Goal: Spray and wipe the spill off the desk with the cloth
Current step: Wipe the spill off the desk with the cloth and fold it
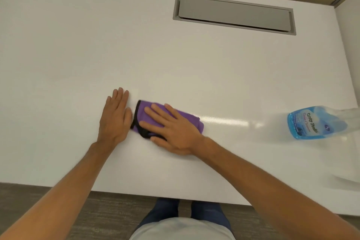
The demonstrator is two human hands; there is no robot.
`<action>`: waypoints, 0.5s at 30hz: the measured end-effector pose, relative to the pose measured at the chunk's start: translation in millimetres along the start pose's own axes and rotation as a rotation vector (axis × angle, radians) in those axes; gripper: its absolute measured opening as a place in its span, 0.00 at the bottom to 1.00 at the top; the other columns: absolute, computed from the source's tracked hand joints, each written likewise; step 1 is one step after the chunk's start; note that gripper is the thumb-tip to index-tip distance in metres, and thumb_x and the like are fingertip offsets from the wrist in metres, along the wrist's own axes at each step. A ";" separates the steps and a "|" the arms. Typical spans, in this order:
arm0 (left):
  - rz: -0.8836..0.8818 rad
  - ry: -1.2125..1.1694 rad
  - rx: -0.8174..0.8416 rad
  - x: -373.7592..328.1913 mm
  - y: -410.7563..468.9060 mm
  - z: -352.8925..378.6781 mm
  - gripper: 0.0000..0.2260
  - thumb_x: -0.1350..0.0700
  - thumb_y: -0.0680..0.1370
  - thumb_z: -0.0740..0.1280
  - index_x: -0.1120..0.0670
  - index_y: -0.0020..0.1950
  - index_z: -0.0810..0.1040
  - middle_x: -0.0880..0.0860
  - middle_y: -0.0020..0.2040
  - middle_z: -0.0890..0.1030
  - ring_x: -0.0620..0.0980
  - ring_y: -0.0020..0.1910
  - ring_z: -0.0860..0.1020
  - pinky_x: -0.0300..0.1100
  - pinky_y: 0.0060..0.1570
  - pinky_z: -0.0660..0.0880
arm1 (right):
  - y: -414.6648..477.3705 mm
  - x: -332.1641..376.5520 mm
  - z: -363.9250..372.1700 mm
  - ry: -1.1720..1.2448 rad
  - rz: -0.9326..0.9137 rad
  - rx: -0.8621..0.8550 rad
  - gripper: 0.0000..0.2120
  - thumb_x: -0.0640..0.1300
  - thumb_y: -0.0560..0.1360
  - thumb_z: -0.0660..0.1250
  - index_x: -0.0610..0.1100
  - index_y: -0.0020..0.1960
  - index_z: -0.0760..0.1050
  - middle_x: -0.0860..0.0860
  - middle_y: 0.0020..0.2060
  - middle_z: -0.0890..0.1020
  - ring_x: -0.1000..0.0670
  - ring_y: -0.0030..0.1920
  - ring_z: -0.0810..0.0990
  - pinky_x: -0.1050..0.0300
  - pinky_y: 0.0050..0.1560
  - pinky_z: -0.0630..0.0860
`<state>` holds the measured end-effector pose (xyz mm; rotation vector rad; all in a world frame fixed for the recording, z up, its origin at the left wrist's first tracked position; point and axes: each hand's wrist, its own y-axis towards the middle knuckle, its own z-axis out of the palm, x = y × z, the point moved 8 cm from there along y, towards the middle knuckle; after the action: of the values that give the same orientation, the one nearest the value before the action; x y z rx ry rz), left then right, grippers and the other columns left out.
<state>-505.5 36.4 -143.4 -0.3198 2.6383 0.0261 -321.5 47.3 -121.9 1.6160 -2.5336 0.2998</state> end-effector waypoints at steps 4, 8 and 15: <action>0.071 0.211 0.022 -22.7 -2.7 10.9 0.28 0.45 0.85 0.49 0.54 0.84 0.52 0.56 0.84 0.50 0.55 0.83 0.48 0.56 0.81 0.46 | -45.1 -13.9 1.9 -0.065 0.063 0.010 0.25 0.56 0.85 0.46 0.56 0.81 0.49 0.50 0.82 0.49 0.47 0.82 0.44 0.39 0.79 0.46; 0.064 0.280 0.066 -29.8 -4.9 23.0 0.28 0.44 0.85 0.44 0.52 0.84 0.50 0.55 0.84 0.49 0.54 0.83 0.47 0.58 0.81 0.44 | -51.7 -66.1 -6.4 -0.079 0.258 -0.010 0.25 0.56 0.85 0.47 0.57 0.81 0.50 0.49 0.82 0.51 0.47 0.81 0.48 0.35 0.77 0.50; 0.051 0.286 0.077 -29.5 -6.3 26.8 0.28 0.42 0.85 0.43 0.50 0.84 0.46 0.53 0.85 0.47 0.52 0.83 0.44 0.57 0.81 0.42 | -104.2 -169.6 -24.1 -0.026 0.744 -0.086 0.25 0.56 0.85 0.45 0.55 0.81 0.49 0.49 0.82 0.50 0.46 0.82 0.47 0.36 0.78 0.47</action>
<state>-466.5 38.8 -153.2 -0.2461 2.9210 -0.1120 -155.6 159.9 -123.1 0.5899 -3.0112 0.2227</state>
